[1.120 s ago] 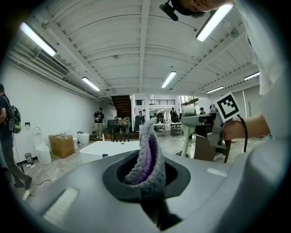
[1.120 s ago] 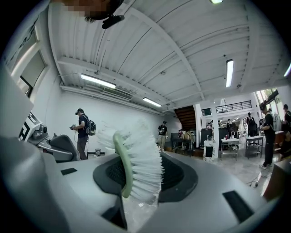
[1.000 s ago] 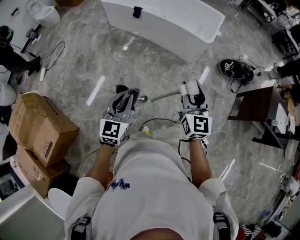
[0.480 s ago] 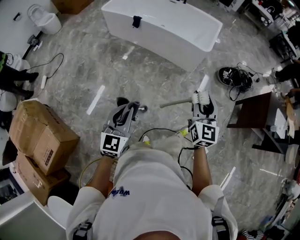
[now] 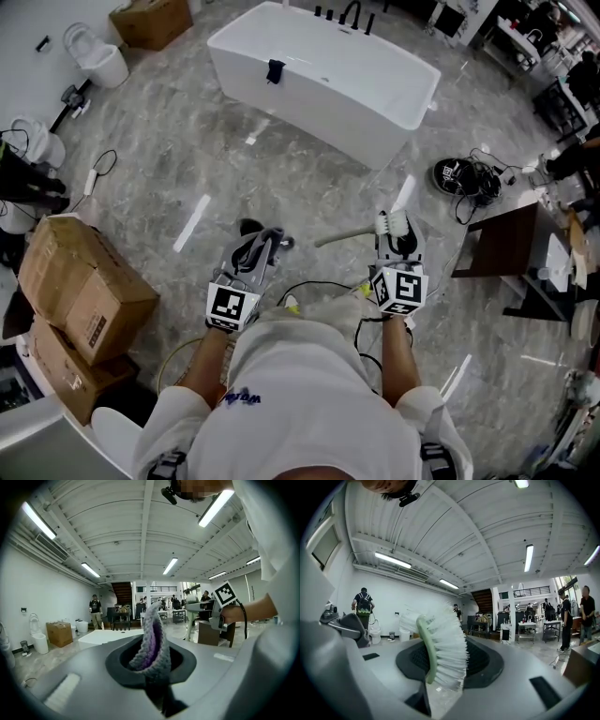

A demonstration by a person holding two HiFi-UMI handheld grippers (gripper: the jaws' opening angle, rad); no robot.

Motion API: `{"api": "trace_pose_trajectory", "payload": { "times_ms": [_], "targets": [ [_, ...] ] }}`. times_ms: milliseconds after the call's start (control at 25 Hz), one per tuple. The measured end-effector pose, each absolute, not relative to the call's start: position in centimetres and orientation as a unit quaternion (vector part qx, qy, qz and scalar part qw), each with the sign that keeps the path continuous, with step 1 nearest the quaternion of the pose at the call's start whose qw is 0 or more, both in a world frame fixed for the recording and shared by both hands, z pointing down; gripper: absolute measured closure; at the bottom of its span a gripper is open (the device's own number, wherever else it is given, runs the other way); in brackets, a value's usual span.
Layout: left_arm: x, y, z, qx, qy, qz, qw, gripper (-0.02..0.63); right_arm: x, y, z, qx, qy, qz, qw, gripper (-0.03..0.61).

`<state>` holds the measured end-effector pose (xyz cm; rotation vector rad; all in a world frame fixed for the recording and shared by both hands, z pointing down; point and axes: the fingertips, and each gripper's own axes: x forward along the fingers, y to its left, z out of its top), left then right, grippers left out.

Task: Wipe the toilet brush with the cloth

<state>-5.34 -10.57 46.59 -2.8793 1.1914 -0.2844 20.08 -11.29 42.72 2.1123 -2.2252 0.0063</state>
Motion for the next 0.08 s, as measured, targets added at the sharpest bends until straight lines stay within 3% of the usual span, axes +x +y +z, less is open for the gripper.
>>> {"api": "trace_pose_trajectory", "payload": {
  "times_ms": [80],
  "targets": [
    [-4.97,-10.45,46.50,-0.922,0.377,-0.090,0.008,0.578,19.39,-11.46,42.69,0.683,-0.730,0.002,0.036,0.414]
  ]
}}
